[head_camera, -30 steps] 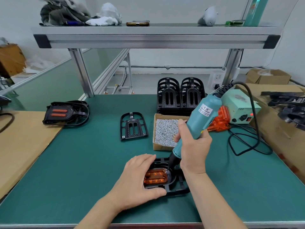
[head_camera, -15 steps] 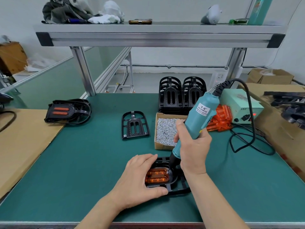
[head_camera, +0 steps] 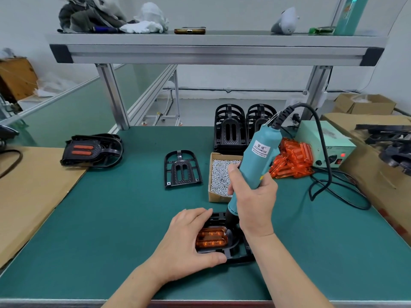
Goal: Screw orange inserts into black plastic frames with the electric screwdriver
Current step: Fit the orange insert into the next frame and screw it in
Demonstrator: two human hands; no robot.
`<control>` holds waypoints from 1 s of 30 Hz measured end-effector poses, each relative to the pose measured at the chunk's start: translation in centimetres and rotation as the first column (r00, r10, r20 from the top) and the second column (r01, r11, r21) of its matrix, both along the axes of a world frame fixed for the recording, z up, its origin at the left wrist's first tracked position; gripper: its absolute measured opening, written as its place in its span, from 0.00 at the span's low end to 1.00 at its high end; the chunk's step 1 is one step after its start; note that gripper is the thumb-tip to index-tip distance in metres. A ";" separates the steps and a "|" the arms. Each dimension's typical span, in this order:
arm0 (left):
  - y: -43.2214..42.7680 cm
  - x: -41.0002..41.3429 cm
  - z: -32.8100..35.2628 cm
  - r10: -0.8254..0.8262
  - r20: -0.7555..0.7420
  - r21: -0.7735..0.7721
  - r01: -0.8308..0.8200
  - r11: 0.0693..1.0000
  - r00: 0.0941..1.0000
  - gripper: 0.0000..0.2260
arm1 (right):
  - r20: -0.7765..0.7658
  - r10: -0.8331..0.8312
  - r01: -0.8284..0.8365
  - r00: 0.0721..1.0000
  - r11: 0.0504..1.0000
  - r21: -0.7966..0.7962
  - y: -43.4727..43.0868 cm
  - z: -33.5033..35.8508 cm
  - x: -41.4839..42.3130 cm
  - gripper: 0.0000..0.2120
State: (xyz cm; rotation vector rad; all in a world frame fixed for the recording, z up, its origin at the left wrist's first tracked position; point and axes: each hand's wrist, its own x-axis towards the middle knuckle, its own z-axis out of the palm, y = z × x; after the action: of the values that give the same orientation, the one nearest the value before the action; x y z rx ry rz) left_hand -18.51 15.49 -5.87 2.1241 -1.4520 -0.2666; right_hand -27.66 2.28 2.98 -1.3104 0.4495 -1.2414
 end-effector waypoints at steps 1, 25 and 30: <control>0.0 0.0 0.0 0.001 0.000 0.001 -0.001 1.000 1.000 0.48 | 0.004 0.007 -0.007 1.000 1.000 0.001 0.0 0.0 0.0 0.09; -0.1 0.0 0.4 -0.017 -0.028 0.008 0.017 1.000 0.999 0.48 | 0.115 0.149 -0.152 0.982 0.988 0.016 -1.6 0.6 -1.6 0.06; -0.7 -0.2 1.2 -0.050 -0.008 -0.012 0.050 0.999 0.999 0.47 | 0.177 -0.001 -0.028 0.984 0.986 0.162 -4.0 1.2 -1.7 0.08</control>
State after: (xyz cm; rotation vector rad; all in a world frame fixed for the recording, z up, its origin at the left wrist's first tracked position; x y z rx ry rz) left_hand -18.70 14.76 -4.72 2.0770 -1.5005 -0.2841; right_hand -29.37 -1.75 4.15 -1.0526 0.4060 -1.2693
